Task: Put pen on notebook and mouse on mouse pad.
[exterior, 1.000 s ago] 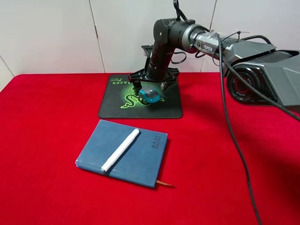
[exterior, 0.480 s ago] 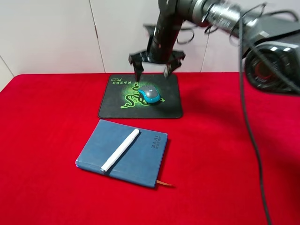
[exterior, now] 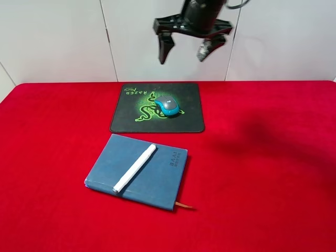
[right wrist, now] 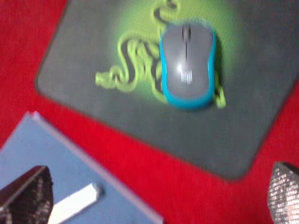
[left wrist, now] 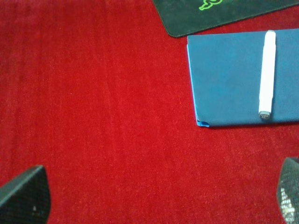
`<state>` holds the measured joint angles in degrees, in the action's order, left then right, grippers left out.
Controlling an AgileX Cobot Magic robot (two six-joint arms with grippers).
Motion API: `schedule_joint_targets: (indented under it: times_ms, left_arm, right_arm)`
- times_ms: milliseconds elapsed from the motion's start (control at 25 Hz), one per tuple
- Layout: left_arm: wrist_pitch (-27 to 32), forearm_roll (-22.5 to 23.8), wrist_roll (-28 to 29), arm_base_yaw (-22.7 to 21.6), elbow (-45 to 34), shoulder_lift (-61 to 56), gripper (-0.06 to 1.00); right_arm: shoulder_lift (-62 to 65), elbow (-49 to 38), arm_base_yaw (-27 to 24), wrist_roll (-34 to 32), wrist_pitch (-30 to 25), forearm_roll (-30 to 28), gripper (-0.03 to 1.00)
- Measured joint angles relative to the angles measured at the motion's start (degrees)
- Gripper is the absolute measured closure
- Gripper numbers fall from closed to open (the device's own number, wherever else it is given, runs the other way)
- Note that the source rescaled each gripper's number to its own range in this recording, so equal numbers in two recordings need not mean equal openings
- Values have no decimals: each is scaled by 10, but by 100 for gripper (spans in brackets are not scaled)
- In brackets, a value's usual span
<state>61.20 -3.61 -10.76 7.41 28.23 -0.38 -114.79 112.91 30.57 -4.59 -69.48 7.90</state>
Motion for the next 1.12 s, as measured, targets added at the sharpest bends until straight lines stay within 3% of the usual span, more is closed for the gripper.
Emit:
schedule_joint_targets:
  times_ms: [360, 560, 880, 1120]
  left_arm:
    - [0, 0, 0, 0, 0, 0, -2]
    - [0, 0, 0, 0, 0, 0, -2]
    - [0, 0, 0, 0, 0, 0, -2]
    - [0, 0, 0, 0, 0, 0, -2]
  right_arm:
    - [314, -355, 0, 0, -1, 0, -3]
    - [516, -498, 1, -14, -2, -1, -3]
    - [809, -619, 1, -17, -5, -22, -3]
    - [919, -666, 1, -17, -5, -39, -3]
